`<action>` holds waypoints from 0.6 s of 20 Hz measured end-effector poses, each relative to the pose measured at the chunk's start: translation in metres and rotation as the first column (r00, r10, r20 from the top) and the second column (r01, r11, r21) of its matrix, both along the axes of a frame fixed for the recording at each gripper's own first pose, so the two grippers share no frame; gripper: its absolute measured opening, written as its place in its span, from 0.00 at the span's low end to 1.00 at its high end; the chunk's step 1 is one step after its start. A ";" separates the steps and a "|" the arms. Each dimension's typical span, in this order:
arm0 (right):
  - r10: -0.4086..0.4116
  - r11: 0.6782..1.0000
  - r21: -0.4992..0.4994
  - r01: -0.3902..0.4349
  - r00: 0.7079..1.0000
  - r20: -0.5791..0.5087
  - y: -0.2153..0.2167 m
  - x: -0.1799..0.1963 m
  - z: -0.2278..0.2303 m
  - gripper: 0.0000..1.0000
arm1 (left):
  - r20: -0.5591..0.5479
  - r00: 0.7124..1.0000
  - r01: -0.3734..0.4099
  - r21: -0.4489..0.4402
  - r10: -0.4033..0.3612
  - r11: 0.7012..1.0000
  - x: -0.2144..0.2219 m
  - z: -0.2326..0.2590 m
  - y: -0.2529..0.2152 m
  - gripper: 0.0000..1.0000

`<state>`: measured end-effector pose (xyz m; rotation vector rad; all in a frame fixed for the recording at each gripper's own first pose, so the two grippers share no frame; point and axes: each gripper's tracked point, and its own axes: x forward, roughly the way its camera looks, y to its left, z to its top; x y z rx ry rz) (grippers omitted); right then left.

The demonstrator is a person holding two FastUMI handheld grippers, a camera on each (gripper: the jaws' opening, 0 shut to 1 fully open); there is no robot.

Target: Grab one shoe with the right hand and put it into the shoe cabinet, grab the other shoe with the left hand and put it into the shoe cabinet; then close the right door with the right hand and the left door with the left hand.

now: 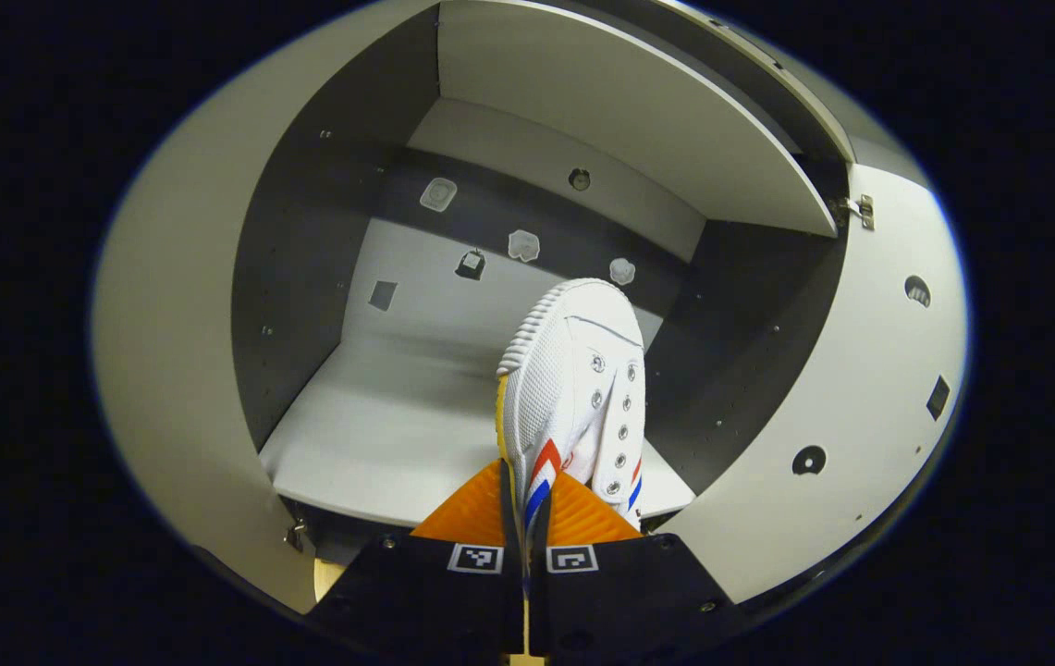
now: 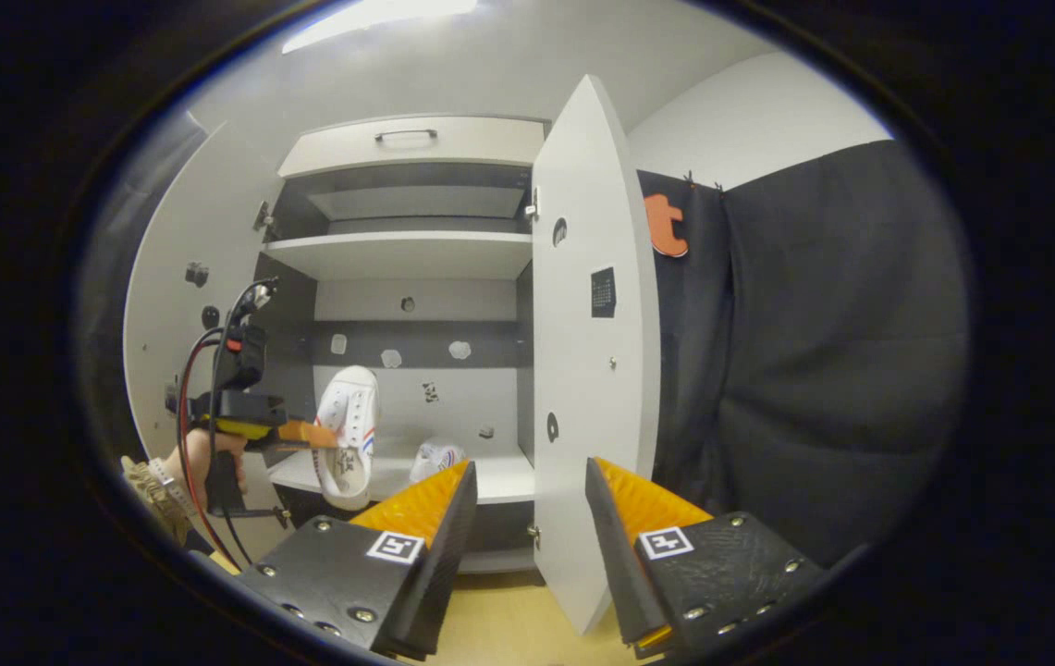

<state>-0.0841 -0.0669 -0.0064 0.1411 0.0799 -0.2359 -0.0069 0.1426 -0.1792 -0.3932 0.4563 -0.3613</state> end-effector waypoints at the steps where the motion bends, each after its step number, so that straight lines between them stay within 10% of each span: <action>1: 0.002 1.000 -0.004 -0.002 1.000 0.006 0.002 -0.001 0.001 0.67 | 0.001 1.000 -0.007 -0.008 0.007 1.000 -0.001 -0.003 0.000 0.03; 12: 0.011 0.998 -0.060 -0.013 0.999 -0.030 0.019 0.000 -0.006 0.67 | -0.120 0.993 -0.016 0.035 0.020 0.999 0.003 -0.020 -0.006 0.03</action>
